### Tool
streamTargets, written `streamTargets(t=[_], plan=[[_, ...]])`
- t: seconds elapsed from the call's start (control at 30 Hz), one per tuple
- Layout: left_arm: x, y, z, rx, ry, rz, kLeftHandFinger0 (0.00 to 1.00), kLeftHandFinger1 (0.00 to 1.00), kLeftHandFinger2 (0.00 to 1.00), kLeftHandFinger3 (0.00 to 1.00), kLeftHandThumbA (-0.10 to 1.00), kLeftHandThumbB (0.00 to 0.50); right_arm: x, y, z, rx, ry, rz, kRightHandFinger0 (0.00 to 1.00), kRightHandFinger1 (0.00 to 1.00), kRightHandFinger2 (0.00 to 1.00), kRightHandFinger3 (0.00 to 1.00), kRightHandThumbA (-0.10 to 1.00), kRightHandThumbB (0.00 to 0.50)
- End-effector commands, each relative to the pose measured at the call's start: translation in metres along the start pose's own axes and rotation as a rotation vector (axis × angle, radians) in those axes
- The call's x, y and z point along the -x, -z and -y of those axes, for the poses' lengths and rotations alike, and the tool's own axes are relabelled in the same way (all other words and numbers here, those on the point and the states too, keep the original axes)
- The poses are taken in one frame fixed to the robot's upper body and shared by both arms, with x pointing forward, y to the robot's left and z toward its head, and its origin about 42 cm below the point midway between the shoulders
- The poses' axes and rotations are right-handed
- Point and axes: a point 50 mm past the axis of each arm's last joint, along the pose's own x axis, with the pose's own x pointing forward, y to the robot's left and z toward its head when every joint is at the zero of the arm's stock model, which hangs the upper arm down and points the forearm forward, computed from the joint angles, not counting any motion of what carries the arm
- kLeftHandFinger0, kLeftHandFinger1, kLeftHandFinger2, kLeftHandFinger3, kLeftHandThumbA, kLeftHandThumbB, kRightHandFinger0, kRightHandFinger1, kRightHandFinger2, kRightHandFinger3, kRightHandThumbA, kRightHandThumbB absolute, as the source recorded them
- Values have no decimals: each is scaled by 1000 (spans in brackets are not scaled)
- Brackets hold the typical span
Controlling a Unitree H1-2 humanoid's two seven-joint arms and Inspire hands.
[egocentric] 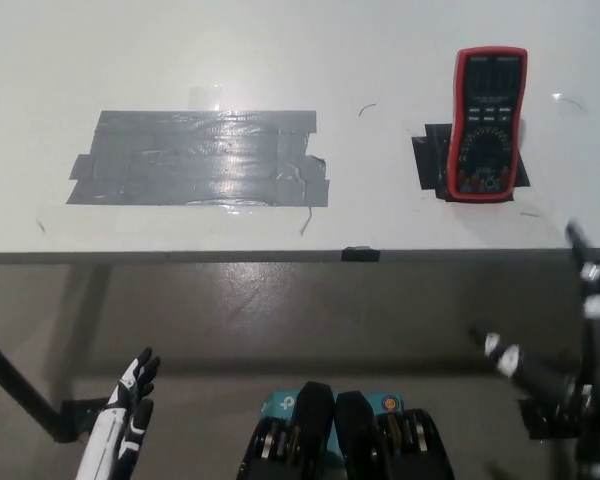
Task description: The robot first picks the multimeter with right hand and then unfolds the black stand on the back of it using left hand
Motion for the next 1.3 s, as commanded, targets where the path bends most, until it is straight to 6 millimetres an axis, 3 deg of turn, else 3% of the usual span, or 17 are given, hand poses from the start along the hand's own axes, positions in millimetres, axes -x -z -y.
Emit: streamTargets(t=[0.0,0.17,0.27,0.33,0.4,0.43,0.47,0.53,0.6,0.7,0.8,0.83,0.93,1.07,1.1,1.27], plan=[[3,-12,-2,-31,-8,78,1000,1000,1000,1000,989,183,-62,-27,9,117,120,90,1000,1000,1000,1000,1000,457],[3,-13,-2,-23,-14,76,1000,1000,1000,1000,968,182,-123,-32,8,139,176,106,1000,1000,1000,1000,997,464],[6,-13,-1,-21,-11,74,1000,1000,1000,1000,955,182,-158,-27,3,113,206,78,1000,1000,1000,1000,869,445],[6,-13,0,-25,-12,69,1000,1000,1000,1000,953,184,-181,-25,0,156,235,65,1000,1000,1000,1000,885,452],[6,-13,0,-25,-12,69,1000,1000,1000,1000,952,185,-182,-25,0,158,238,65,1000,1000,1000,1000,887,452],[6,-13,-1,-24,-13,68,1000,1000,1000,1000,941,175,-198,-18,-4,159,230,41,1000,1000,1000,1000,885,446],[7,-12,-2,-23,-15,65,1000,1000,1000,1000,936,172,-230,-6,-13,157,216,-21,1000,1000,1000,1000,880,454],[6,-11,-2,-29,-15,67,1000,1000,1000,1000,933,172,-243,-1,-16,166,223,-51,1000,1000,1000,1000,894,470],[6,-11,-2,-29,-15,67,1000,1000,1000,1000,931,171,-244,0,-17,167,226,-50,1000,1000,1000,1000,896,470],[6,-12,-2,-26,-10,70,1000,1000,1000,1000,937,178,-284,2,-30,188,232,-148,1000,1000,1000,1000,939,446],[6,-12,-2,-26,-10,70,1000,1000,1000,1000,932,178,-286,4,-31,189,236,-150,1000,1000,1000,1000,942,446],[6,-11,-1,-31,-7,70,1000,1000,1000,1000,935,179,-302,3,-38,182,211,-201,1000,1000,1000,1000,1000,481],[10,-15,8,-33,-2,72,1000,1000,1000,1000,945,186,-316,-2,-38,134,207,-253,1000,1000,1000,1000,1000,473],[11,-15,9,-33,-3,72,1000,1000,1000,1000,948,186,-317,-2,-38,134,209,-256,1000,1000,1000,1000,1000,474],[7,-13,0,-58,0,75,1000,1000,1000,1000,954,176,-329,-12,-57,175,225,-291,1000,1000,1000,1000,1000,479],[6,-12,-3,-60,5,73,1000,1000,1000,1000,966,187,-335,-18,-68,206,246,-314,1000,1000,1000,1000,1000,486]])
